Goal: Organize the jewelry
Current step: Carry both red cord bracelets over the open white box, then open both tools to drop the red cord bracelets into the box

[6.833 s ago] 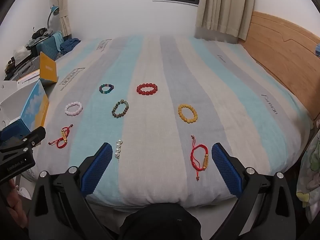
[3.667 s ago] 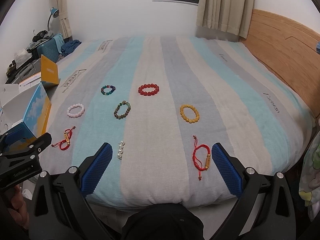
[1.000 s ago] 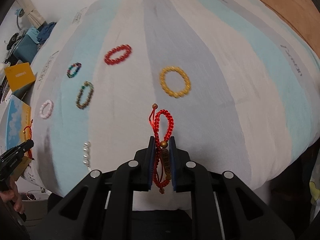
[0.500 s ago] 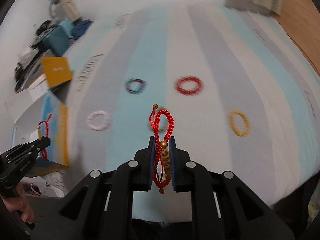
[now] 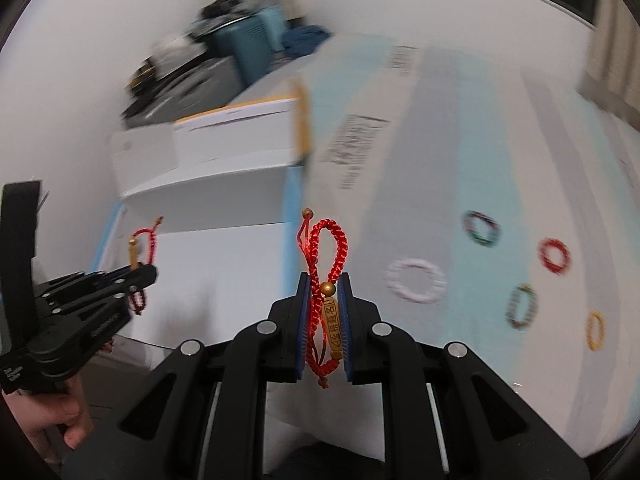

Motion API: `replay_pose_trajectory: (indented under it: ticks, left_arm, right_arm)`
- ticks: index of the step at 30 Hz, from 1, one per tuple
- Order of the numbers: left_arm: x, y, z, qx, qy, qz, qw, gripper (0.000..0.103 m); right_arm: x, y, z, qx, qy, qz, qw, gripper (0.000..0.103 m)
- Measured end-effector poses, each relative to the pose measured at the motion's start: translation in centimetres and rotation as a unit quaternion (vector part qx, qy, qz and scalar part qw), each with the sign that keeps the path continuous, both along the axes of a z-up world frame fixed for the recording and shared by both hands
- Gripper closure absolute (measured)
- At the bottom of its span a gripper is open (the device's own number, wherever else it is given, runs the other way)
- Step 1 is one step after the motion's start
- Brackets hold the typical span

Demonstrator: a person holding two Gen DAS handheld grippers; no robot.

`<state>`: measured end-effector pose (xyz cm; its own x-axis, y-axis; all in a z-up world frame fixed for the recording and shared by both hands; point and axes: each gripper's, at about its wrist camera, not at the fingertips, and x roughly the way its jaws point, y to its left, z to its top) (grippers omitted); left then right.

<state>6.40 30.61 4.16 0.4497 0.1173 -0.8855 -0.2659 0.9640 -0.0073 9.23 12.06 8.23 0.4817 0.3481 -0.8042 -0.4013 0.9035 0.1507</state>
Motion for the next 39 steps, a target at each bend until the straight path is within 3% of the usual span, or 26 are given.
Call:
replay_pose_trajectory:
  ticks: [8,14,23,32,37,39]
  left_arm:
    - [-1.0,7.2,-3.8,-0.019,0.054,0.049,0.9972,0.092]
    - [0.6,10.2,-7.9,-0.054,0.11,0.056,0.9909,0.092]
    - [3.9,12.0,-12.3,-0.059,0.182,0.062,0.9795,0.089]
    - [5.1,13.0,-13.8,-0.055,0.235,0.065,0.9684,0.089]
    - [6.3,12.3,-13.5,-0.054,0.235,0.064,0.9685,0.088]
    - [6.0,12.0,-13.0,-0.053,0.23,0.061,0.9698,0.084]
  right_arm:
    - [0.9,10.7,-4.5,-0.026,0.071,0.066,0.995,0.091]
    - [2.9,14.2,-9.0,-0.053,0.132,0.079,0.987,0.09]
    - [5.6,15.7,-14.0,-0.079,0.208,0.069,0.972,0.09]
    - [6.1,16.0,-16.3,-0.093,0.238,0.058,0.965,0.09]
    - [7.2,16.6,-16.8,-0.102,0.248,0.055,0.962,0.088]
    - [7.1,16.9,-16.7,-0.106,0.245,0.06,0.962,0.079]
